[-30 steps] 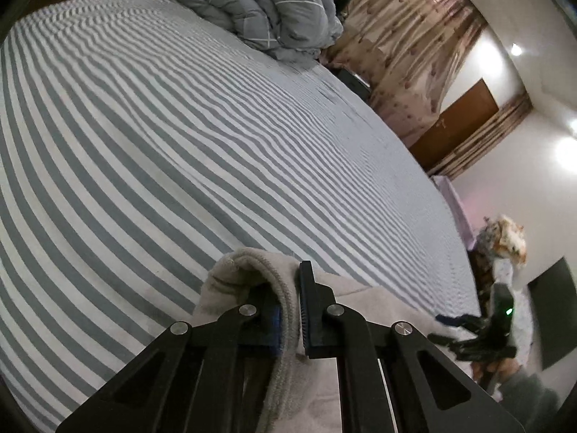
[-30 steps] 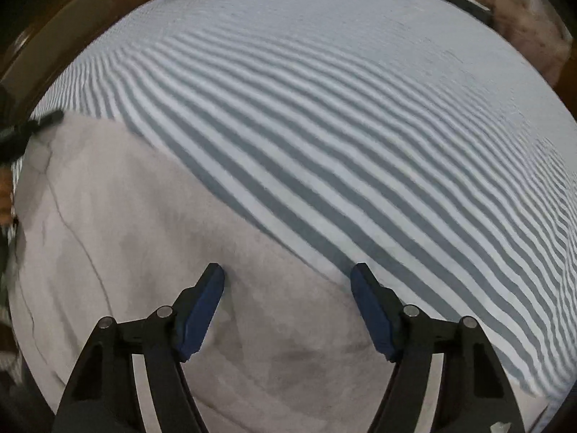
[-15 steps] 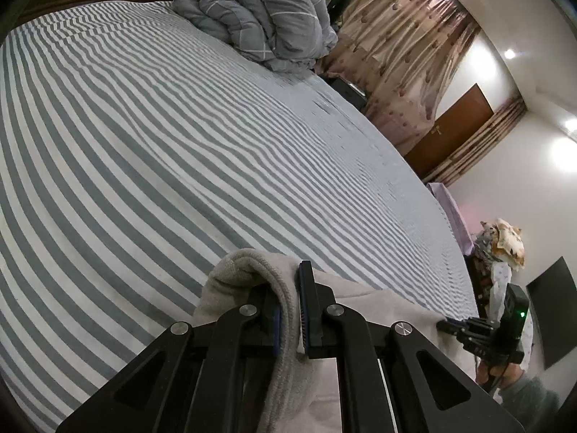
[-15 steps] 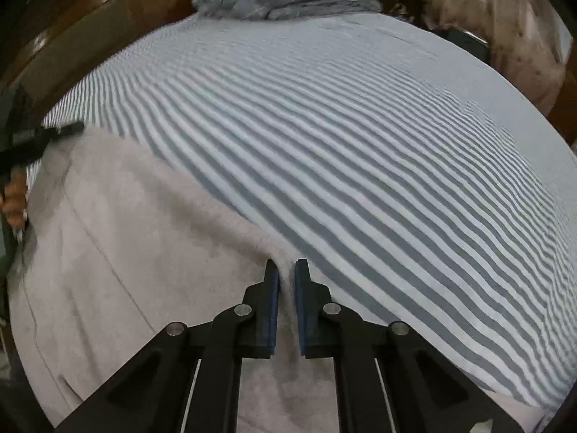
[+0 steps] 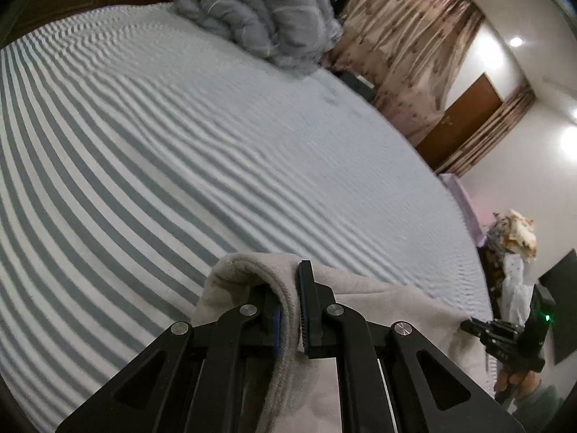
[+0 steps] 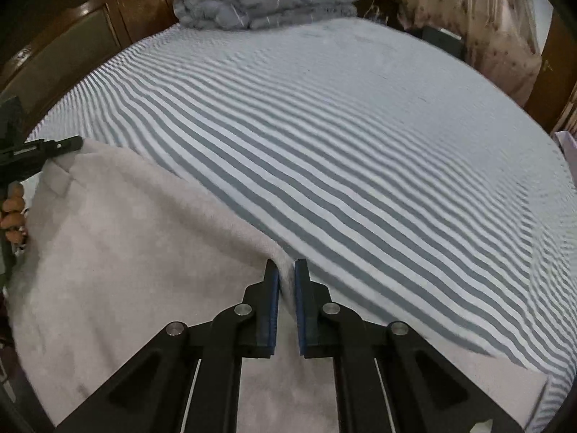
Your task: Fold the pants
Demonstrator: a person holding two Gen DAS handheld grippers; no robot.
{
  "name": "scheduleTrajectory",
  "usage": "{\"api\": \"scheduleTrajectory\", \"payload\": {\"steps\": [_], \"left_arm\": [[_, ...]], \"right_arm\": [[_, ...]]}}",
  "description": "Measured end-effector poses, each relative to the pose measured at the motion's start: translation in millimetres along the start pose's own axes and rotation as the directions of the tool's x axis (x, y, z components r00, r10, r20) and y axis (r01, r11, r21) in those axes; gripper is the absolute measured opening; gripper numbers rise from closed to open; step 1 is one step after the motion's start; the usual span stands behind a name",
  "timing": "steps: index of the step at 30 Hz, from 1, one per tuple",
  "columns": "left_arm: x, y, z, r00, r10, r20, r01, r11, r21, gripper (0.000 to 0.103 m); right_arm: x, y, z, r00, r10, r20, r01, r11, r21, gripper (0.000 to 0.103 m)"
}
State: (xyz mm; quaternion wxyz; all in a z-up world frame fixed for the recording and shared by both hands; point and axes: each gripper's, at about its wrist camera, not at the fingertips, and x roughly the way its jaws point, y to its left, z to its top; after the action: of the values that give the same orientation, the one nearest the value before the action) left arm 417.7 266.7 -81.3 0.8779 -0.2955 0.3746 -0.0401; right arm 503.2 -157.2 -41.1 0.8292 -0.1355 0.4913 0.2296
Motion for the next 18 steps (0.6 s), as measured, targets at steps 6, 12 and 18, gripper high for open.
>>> {"api": "scheduleTrajectory", "payload": {"steps": [6,12,18], "left_arm": [[-71.5,-21.6,-15.8,0.996,-0.081,0.039,0.079,0.995,0.052,0.008],[-145.0,-19.9,-57.5,0.99,-0.139,0.025,0.136,0.988,0.079,0.008],[-190.8,-14.3,-125.7,0.994,-0.101,-0.044,0.106,0.986,0.13,0.008]], "right_arm": [[-89.6,37.0,-46.0,0.997,0.004,0.081,-0.003,1.0,-0.002,0.006],[-146.5,61.5,-110.9,0.993,0.022,0.117,-0.027,0.999,0.038,0.006],[-153.0,89.8,-191.9,0.998,0.033,0.054,-0.038,0.995,0.09,0.004]]}}
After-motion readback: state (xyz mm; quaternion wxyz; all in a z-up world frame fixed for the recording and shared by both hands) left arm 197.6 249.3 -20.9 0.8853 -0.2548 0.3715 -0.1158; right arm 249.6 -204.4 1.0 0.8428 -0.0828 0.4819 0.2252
